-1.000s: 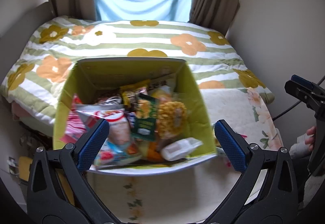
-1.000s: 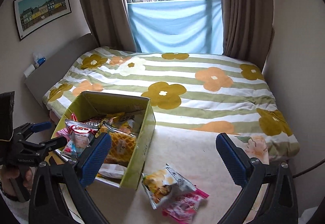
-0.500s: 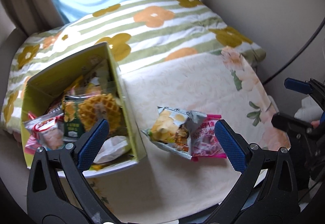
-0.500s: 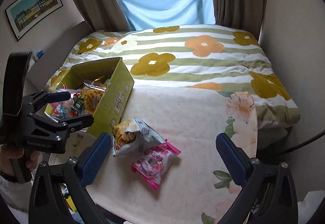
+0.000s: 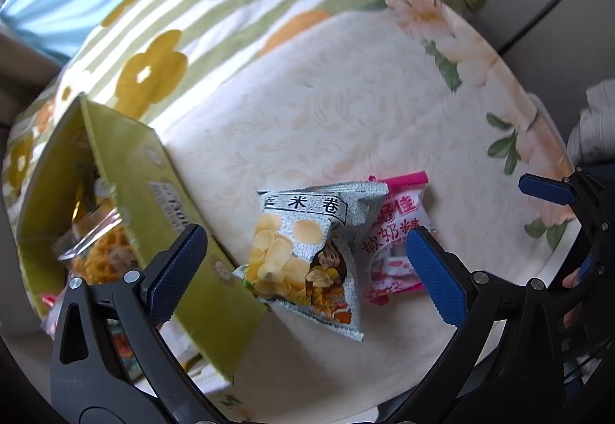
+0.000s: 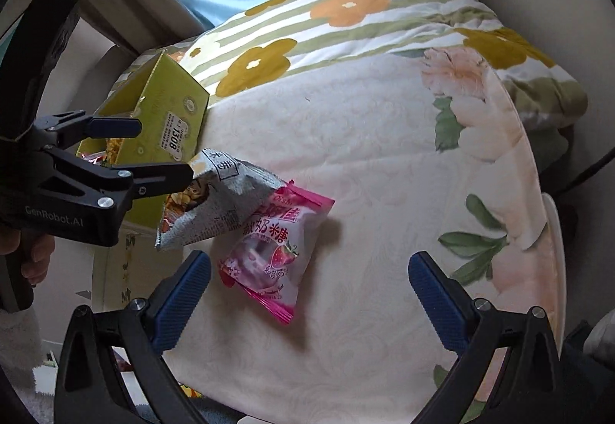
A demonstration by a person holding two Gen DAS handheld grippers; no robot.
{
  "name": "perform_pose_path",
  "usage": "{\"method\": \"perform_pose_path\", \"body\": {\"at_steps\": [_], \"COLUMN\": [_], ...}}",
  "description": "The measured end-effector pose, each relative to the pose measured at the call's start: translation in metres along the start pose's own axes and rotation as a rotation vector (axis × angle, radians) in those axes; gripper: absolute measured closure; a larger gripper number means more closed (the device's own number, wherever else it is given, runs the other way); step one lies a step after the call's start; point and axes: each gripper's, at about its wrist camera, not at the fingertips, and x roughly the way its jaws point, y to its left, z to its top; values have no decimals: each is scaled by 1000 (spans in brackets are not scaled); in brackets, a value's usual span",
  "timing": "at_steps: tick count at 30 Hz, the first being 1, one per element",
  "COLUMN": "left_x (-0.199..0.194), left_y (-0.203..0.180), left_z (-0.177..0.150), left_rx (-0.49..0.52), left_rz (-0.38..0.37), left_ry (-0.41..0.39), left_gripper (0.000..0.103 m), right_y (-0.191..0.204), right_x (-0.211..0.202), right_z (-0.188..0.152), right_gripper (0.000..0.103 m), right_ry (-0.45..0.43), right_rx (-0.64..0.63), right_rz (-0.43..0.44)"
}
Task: Organize snacks
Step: 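Move both tools toward the grey corn-roll bag and pink candy bag, then grasp the grey corn-roll bag with left tool while right tool grasps the pink candy bag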
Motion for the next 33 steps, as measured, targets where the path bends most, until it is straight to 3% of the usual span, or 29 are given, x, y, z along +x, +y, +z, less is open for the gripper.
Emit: {"method": "perform_pose_path", "body": {"at_steps": [11, 15, 21, 28, 33], "left_x": [61, 75, 95, 91, 76], "left_y": [-3, -7, -4, 8, 16], "left_z": [14, 15, 7, 0, 0], "left_rx": [168, 240, 237, 195, 152], "left_rz": [-49, -13, -76, -136, -166], "left_ry": [217, 281, 356, 322, 286], "left_gripper": [9, 15, 35, 50, 54], "right_y": [8, 13, 18, 21, 26], "right_x": [27, 34, 50, 56, 59], "right_z": [-11, -9, -7, -7, -6], "right_gripper": [1, 1, 1, 1, 1], "right_ry": [8, 7, 23, 26, 31], "right_rx": [93, 92, 84, 75, 63], "right_rz": [-61, -84, -99, -97, -100]}}
